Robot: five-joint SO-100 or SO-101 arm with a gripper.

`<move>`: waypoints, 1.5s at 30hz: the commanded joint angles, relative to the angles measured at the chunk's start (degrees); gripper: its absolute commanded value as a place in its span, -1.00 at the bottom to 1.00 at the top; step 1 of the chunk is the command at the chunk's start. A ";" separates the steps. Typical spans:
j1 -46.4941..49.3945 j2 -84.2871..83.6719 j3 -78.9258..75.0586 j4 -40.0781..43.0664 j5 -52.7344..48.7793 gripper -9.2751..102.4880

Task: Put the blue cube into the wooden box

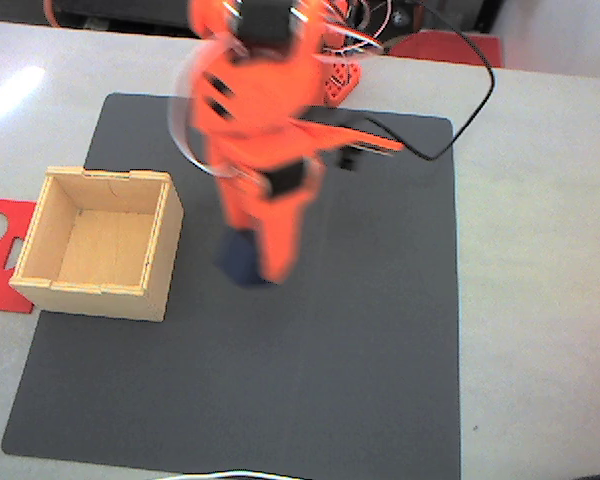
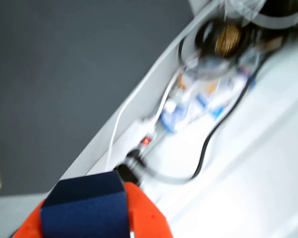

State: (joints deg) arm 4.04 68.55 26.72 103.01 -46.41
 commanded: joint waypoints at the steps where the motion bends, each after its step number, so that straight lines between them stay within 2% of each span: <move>1: 9.58 6.15 -2.29 0.09 3.52 -0.83; 6: 22.85 8.26 -2.20 0.26 4.83 -0.83; 10: 28.48 7.73 -2.20 0.26 6.06 -0.83; 25: 32.61 -7.03 -1.93 0.18 12.04 -0.83; 32: 35.95 -10.72 -2.46 -0.44 11.51 -0.83; 45: 35.16 -15.82 -2.46 -4.48 11.43 -0.83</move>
State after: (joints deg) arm 39.90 52.65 26.63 99.23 -34.80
